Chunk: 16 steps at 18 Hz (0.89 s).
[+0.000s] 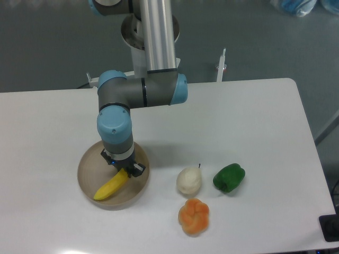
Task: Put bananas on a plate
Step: 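Lower the banana onto the plate and open the gripper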
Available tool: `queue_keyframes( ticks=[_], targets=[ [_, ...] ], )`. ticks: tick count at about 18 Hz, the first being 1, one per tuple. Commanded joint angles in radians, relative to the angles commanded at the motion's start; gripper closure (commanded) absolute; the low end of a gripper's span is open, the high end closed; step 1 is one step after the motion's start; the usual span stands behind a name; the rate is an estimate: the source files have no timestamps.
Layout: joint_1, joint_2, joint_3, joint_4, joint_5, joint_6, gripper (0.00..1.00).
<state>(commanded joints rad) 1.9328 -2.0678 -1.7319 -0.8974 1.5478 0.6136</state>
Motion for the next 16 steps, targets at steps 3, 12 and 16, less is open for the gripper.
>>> queue_keyframes(
  ticks=[3, 12, 16],
  targets=[
    [0.0, -0.002, 0.002, 0.0, 0.0, 0.002, 0.74],
    [0.0, -0.005, 0.009, 0.0, -0.002, 0.002, 0.34],
    [0.002, 0.002, 0.018, 0.0, -0.002, 0.003, 0.25]
  ],
)
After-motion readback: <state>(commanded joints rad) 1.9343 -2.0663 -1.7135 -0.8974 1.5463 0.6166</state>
